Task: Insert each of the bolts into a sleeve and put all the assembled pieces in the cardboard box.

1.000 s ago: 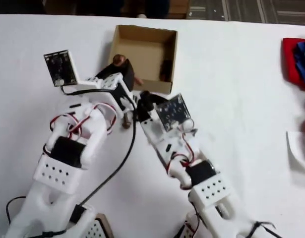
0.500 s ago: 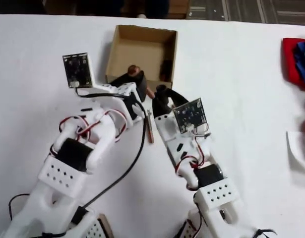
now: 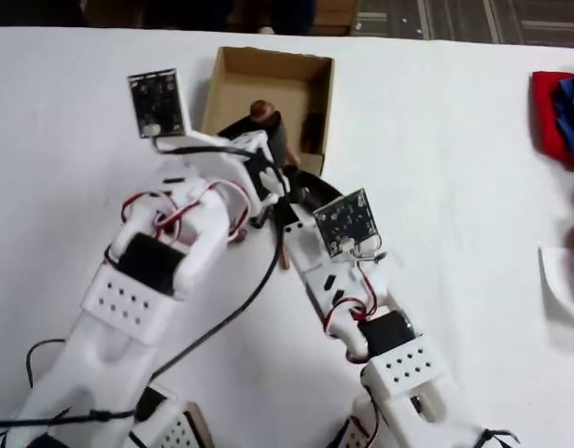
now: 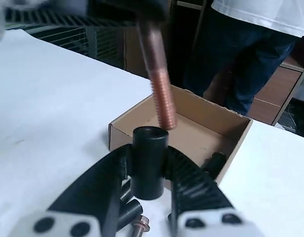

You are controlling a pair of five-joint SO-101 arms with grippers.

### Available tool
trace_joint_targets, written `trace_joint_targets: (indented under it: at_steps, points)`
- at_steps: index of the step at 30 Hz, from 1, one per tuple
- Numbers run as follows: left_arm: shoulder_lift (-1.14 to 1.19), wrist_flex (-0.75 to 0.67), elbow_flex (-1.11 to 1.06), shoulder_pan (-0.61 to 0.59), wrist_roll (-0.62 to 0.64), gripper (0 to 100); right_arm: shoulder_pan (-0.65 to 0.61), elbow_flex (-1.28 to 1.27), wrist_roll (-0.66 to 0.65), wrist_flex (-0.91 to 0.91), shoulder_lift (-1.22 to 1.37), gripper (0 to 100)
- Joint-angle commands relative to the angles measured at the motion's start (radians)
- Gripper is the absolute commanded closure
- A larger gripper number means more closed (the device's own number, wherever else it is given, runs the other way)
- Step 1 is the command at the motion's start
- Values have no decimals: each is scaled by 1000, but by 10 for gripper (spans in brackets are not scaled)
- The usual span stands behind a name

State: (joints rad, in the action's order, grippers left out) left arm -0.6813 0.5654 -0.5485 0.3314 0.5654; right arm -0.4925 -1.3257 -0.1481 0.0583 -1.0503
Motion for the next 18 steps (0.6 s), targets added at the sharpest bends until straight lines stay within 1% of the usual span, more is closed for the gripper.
trace_joint_targets:
  at_steps: [1, 8, 15, 18]
  points:
    - [14, -5, 70, 8, 6, 975, 12, 9, -6, -24, -41, 975]
    - [14, 64, 74, 8, 5, 975, 61, 9, -6, -24, -35, 975]
    - [20, 64, 73, 9, 5, 975, 54, 9, -6, -24, -35, 975]
    - [31, 66, 62, 41, 5, 975, 54, 11, -6, -27, -39, 975]
